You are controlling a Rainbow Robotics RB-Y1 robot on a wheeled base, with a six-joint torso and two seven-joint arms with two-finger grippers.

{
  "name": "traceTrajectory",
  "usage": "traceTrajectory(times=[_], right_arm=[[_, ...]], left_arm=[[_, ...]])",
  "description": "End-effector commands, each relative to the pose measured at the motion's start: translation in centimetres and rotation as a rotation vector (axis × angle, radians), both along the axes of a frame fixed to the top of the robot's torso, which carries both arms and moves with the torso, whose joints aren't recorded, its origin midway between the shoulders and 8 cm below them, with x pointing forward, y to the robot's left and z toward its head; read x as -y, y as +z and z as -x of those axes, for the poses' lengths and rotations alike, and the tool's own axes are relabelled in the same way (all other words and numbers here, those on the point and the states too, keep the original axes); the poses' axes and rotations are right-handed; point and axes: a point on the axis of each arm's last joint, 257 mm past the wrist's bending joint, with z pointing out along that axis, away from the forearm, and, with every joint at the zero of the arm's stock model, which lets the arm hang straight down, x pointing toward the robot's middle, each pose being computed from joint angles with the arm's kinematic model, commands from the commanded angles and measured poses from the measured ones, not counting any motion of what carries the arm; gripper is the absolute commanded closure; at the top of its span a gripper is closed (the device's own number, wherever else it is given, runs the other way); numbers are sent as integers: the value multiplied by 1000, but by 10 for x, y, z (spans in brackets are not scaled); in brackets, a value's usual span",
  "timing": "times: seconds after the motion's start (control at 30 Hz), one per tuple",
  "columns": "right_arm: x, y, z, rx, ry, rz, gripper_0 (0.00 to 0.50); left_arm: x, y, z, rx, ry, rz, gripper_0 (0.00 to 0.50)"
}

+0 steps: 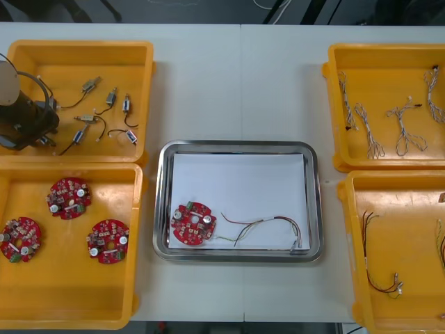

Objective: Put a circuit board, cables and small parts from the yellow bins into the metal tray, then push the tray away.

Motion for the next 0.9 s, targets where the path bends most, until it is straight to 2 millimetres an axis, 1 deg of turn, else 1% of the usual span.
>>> traceTrajectory(times=[0.03, 0.2, 0.37, 0.5, 0.6, 0.67, 0.7, 0.8, 0.87, 0.9], right_arm=[[3, 20, -22, 79, -10, -40, 0], [3, 21, -40, 99, -38, -81, 0], [7, 17, -60, 121, -69, -128, 0], [10, 9, -74, 148, -75, -138, 0], [12, 2, -84, 159, -74, -125, 0], [12, -6, -90, 151, -72, -109, 0], [10, -8, -91, 147, -70, -108, 0], [4, -19, -99, 131, -74, -119, 0], [-2, -28, -105, 124, -80, -145, 0], [-4, -31, -106, 120, -78, -148, 0]], left_arm=[[7, -13, 3, -14, -29, -9, 500], [10, -12, 1, -5, -34, 0, 500], [11, -12, 1, -5, -36, 3, 500], [9, -11, 1, -3, -35, 2, 500], [5, -4, -1, 10, -31, 1, 500], [1, 6, -3, 22, -28, -1, 500], [0, 8, -3, 23, -26, -2, 500], [-4, 22, -2, 31, -26, -10, 500], [-6, 35, 0, 38, -24, -9, 500], [-6, 38, 1, 37, -21, -7, 500]])
